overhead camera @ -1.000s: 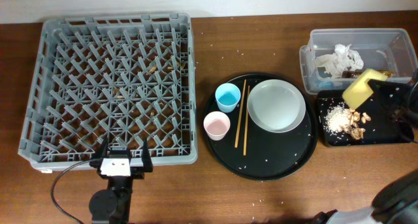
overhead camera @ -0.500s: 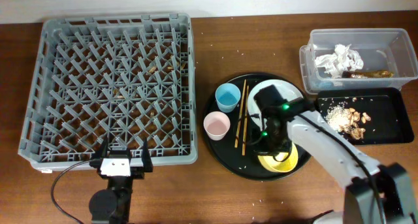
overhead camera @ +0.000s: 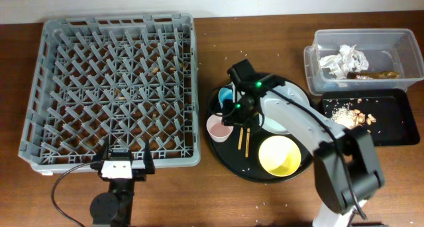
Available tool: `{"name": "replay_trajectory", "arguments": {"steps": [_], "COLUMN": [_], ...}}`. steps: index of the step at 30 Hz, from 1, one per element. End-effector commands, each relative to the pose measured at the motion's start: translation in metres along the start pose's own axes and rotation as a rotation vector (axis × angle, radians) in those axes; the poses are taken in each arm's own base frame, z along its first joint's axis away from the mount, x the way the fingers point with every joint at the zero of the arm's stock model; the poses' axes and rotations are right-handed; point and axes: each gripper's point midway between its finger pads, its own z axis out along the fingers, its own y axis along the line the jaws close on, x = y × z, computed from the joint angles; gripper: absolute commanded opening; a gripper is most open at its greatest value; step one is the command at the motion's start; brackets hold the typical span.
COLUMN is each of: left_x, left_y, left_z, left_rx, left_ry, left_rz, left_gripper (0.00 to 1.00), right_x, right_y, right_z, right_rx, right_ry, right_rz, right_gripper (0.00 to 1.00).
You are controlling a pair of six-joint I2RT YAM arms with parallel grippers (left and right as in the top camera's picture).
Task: Sort waste into correct bins and load items into the dishwasher rack
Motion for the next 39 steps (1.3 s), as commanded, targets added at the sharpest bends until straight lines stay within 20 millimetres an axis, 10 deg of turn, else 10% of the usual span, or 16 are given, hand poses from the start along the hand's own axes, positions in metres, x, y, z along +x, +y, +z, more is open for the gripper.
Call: {"name": "replay_trajectory", "arguments": {"steps": [1, 2, 4, 8, 10, 12, 17, 20, 29, 39], "left_x": [0.005, 0.001, -0.008, -0.078, -0.095, -0.106, -0.123, -0.073, -0.071, -0.087], "left_y": [-0.001, -0.001, 0.000, 0.005, 0.001, -0.053, -0.188, -0.220, -0.217, -0.213], "left_z": [0.000, 0.000, 0.000, -0.013, 0.007, 0.064, 0.112, 0.119, 0.106, 0.084], "left_rx": [0.006, 0.005, 0.002, 0.007, 0.015, 0.292, 1.228, 1.067, 1.169, 1.368], "left_ry": [0.014, 0.000, -0.033, -0.044, 0.096, 0.286, 0.467, 1.073, 1.070, 0.983], "left_rz": [0.013, 0.012, -0.012, -0.222, -0.438, -0.486, -0.786, -1.392, -1.281, -1.086], "left_gripper": [0.99, 0.99, 1.00, 0.99, 0.99, 0.99, 0.99, 0.99, 0.99, 0.79], "right_x": [0.003, 0.004, 0.007, -0.011, -0.026, -0.043, -0.066, -0.073, -0.046, -0.045], "right_y": [-0.001, 0.001, 0.003, 0.033, 0.032, 0.013, 0.021, 0.037, 0.066, 0.076], "right_z": [0.010, 0.010, 0.007, -0.100, -0.155, -0.173, -0.176, -0.162, -0.114, -0.105], "right_rx": [0.014, 0.014, -0.004, -0.103, -0.148, -0.163, -0.332, -0.474, -1.047, -1.013], "right_ry": [0.024, 0.027, 0.040, -0.146, -0.301, -0.365, -0.374, -0.324, -0.071, -0.085], "right_rz": [0.018, 0.014, 0.017, -0.074, -0.089, -0.036, -0.064, -0.152, -0.363, -0.406], "right_gripper": [0.27, 0.05, 0.04, 0.04, 0.04, 0.04, 0.04, 0.04, 0.04, 0.04]}}
